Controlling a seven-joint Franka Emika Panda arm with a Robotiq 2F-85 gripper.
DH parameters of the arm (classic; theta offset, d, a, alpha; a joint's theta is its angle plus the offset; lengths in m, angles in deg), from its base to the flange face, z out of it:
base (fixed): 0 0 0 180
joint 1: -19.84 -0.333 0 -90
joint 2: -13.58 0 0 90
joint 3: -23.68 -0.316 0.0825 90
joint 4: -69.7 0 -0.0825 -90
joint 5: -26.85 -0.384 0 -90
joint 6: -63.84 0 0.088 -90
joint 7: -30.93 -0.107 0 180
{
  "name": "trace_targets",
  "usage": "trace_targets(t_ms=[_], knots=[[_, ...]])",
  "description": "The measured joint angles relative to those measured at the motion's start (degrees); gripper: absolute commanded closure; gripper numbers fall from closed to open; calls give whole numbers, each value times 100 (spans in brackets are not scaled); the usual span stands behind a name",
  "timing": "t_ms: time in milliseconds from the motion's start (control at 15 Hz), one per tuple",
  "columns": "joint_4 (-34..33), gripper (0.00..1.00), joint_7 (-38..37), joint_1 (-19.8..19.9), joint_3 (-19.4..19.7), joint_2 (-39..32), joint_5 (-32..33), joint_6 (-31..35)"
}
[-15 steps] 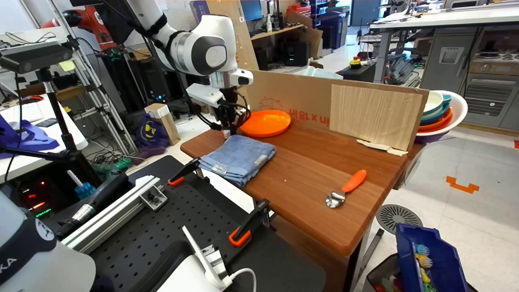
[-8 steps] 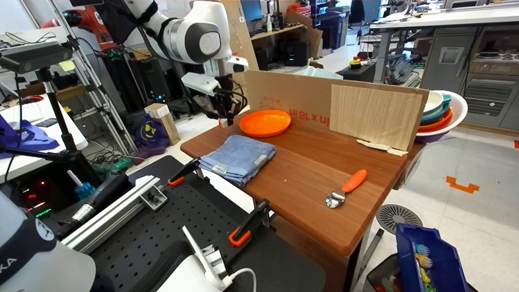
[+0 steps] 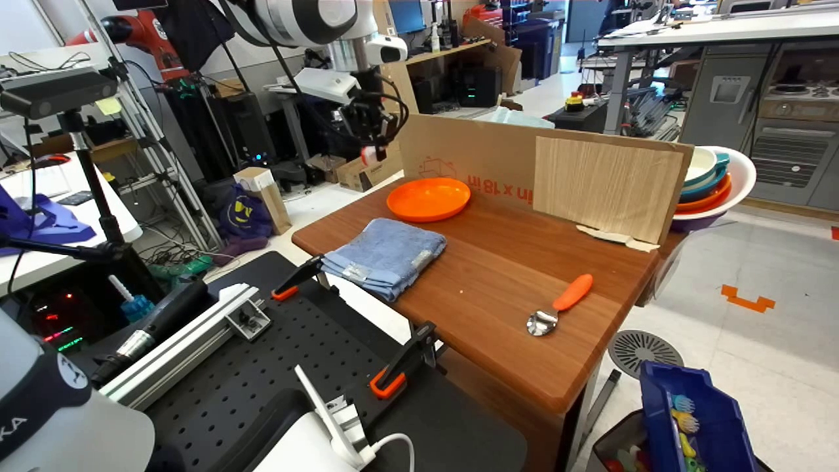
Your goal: Put the white and orange object onto the orange plate
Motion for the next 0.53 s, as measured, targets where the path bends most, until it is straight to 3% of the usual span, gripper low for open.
trace_targets(t_ms=[533], knots=[[-415, 89, 26, 327, 234, -78, 26, -364]])
